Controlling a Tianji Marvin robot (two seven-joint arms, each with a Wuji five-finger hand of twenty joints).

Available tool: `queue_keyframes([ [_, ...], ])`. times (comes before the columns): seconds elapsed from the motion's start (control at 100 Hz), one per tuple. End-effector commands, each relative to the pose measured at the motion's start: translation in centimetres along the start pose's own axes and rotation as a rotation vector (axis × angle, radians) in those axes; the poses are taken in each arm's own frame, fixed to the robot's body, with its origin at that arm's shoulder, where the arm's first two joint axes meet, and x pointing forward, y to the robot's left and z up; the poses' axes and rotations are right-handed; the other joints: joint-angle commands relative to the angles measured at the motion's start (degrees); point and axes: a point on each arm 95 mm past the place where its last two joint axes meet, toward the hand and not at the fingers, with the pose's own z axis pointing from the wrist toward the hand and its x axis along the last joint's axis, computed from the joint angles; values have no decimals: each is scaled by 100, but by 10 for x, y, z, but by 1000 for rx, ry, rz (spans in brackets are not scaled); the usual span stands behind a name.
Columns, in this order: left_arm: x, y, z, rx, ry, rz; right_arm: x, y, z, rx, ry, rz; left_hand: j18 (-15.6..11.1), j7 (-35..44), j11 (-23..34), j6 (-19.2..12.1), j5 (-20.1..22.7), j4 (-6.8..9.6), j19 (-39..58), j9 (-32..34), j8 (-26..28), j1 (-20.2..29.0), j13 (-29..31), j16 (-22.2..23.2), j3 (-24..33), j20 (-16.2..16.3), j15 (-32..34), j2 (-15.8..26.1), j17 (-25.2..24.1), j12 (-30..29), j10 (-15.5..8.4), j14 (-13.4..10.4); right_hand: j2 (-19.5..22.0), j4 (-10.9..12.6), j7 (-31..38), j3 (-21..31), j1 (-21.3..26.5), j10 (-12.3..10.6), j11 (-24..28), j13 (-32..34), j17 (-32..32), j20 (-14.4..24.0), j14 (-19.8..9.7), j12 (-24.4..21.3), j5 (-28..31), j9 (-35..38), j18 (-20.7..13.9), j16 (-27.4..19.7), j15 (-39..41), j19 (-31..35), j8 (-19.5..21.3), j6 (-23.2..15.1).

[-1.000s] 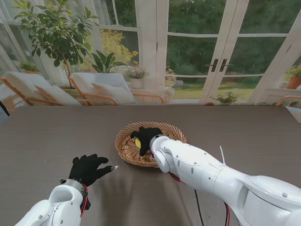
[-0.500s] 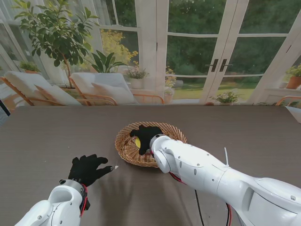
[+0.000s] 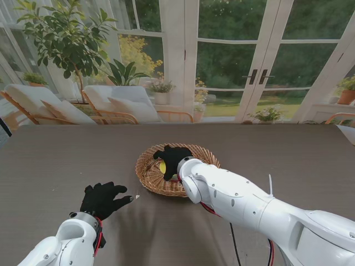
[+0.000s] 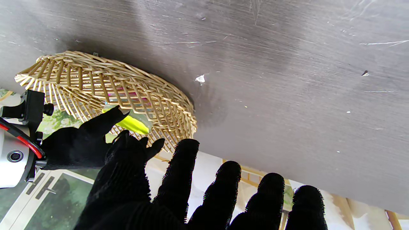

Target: Stack culture dishes into a storage basket

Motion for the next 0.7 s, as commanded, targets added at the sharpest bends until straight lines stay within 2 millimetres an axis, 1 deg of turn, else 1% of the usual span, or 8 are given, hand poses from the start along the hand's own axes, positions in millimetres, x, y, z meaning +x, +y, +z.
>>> queue_keyframes([
  [0.0,1,2,-2,-17,3,-4,4,0,-2,2,8,3,7,11,-9,48,142,201,3,55,16,192,189,24,-26,52,-6,222,17,47,65,81,88,4,-19,-336,-282,-62,-91,-201,-1867,-89,104,-88,-234,-229,369,-61,-54,-154,58,62],
  [0.25,0,2,-3,-10,7,-1,4,10,-7,-20,4,13,-7,10,-8,52,143,201,-1,59,16,190,186,24,-27,48,-8,222,9,48,69,82,127,14,28,-372,-275,-57,-89,-201,-1865,-113,110,-86,-222,-213,385,-68,-56,-184,71,71],
  [0.41,0,2,-4,-7,9,-1,0,16,-13,-42,0,20,-16,12,-9,48,148,200,1,58,16,186,185,24,-29,48,-8,219,10,48,71,100,154,14,80,-387,-285,-53,-92,-185,-1866,-121,94,-86,-212,-196,377,-70,-50,-188,78,81],
  [0.51,0,2,-4,-6,12,-1,-3,22,-18,-62,-8,34,-15,9,-10,42,143,200,2,54,15,183,184,23,-29,48,-9,222,12,47,59,85,239,21,181,-406,-292,-47,-91,-173,-1874,-126,64,-85,-193,-154,363,-74,-50,-193,99,103],
  [0.59,0,2,-5,-5,17,0,-7,28,-24,-88,-17,51,-13,9,-13,44,143,199,0,45,15,184,188,23,-29,47,-8,223,8,46,61,83,320,42,432,-459,-263,-39,-92,-126,-1873,-132,16,-83,-181,-48,349,-73,-36,-199,149,125],
  [0.69,-1,2,-5,-2,24,0,-12,35,-35,-128,-25,94,-15,6,-12,50,134,200,2,48,13,188,181,22,-27,47,-10,220,11,46,62,89,461,79,922,-534,-198,-18,-98,-49,-1846,-137,-39,-69,-97,126,306,-61,1,-192,139,128],
])
